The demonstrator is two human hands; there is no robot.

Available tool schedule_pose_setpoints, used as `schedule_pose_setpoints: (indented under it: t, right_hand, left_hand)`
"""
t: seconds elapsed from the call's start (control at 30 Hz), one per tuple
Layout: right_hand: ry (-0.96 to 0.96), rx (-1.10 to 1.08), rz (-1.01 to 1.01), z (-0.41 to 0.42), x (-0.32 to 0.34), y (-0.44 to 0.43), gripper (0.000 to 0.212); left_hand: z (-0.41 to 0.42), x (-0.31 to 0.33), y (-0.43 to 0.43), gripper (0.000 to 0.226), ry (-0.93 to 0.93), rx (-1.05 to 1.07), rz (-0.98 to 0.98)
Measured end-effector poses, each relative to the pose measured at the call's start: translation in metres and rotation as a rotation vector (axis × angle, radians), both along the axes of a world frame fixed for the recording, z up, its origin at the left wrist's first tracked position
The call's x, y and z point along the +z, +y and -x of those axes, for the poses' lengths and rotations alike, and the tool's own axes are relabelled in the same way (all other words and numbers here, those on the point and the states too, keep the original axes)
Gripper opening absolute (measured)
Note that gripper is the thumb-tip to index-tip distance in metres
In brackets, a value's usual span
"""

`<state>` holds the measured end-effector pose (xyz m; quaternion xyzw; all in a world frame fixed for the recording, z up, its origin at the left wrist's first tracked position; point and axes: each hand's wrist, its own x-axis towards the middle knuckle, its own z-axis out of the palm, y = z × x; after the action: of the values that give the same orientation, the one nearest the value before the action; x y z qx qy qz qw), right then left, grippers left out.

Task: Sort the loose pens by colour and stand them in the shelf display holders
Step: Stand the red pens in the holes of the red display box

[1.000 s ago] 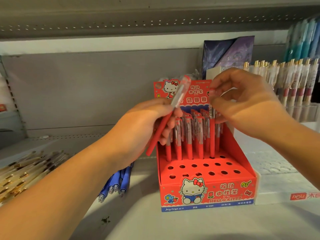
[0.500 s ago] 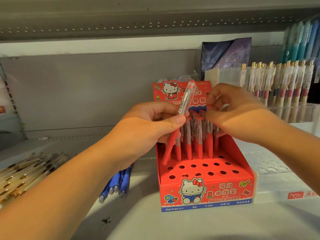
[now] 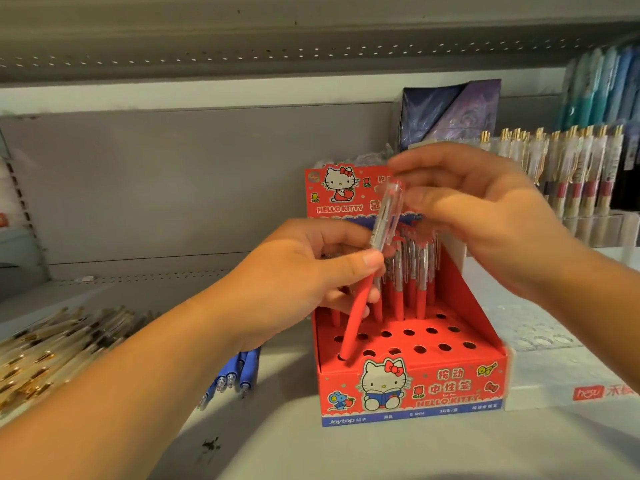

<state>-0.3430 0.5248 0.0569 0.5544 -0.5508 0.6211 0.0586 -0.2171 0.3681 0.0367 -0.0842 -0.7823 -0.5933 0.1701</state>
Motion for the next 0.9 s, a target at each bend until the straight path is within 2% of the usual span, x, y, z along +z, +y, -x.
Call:
schedule_pose_setpoints:
  t: [0.07,0.17,0.27,0.37,0.43,0.53,0.6,0.63,0.7,0.77,0.9]
  right_hand:
    - [-0.017,0.129,-0.03,-0.002,-0.003,-0.001,0.024]
    - [-0.066,0.181,-0.008,-0.004,-0.007,-0.004,0.028]
    - [-0.148,0.155,0.024,-0.005,-0.005,-0.005,0.037]
    - [-0.168,0.135,0.021,-0.006,-0.003,-0.004,0.031]
    - [-0.174,0.126,0.021,-0.007,-0.001,-0.002,0.029]
    - [-0.192,0.09,0.036,-0.004,0.007,0.003,0.029]
    - [-0.178,0.024,0.04,0.001,0.013,0.008,0.027]
    - [-0.153,-0.025,0.035,0.005,0.016,0.011,0.024]
    - [-0.1,-0.127,0.017,0.011,0.019,0.014,0.02]
    - [-0.042,-0.23,-0.019,0.017,0.021,0.016,0.02]
    - [0.07,-0.386,-0.099,0.023,0.019,0.015,0.026]
  left_hand:
    - [0.0,-0.002,0.001,0.013,-0.026,-0.026,0.02]
    - [0.001,-0.003,0.001,0.018,-0.031,-0.022,0.029]
    - [0.001,-0.001,0.0,0.009,0.006,0.017,0.061]
    - [0.002,-0.001,-0.002,0.007,0.035,0.052,0.103]
    - [0.002,0.0,-0.001,0.014,0.05,0.075,0.122]
    - [0.003,0.003,-0.002,0.013,0.165,0.213,0.154]
    - [0.006,0.006,-0.006,0.003,0.263,0.375,0.12]
    - [0.007,0.008,-0.009,0.006,0.288,0.468,0.094]
    - [0.009,0.01,-0.015,0.014,0.218,0.63,0.055]
    - [0.012,0.008,-0.018,0.032,0.051,0.713,0.059]
    - [0.011,-0.003,-0.018,0.065,-0.261,0.635,0.052]
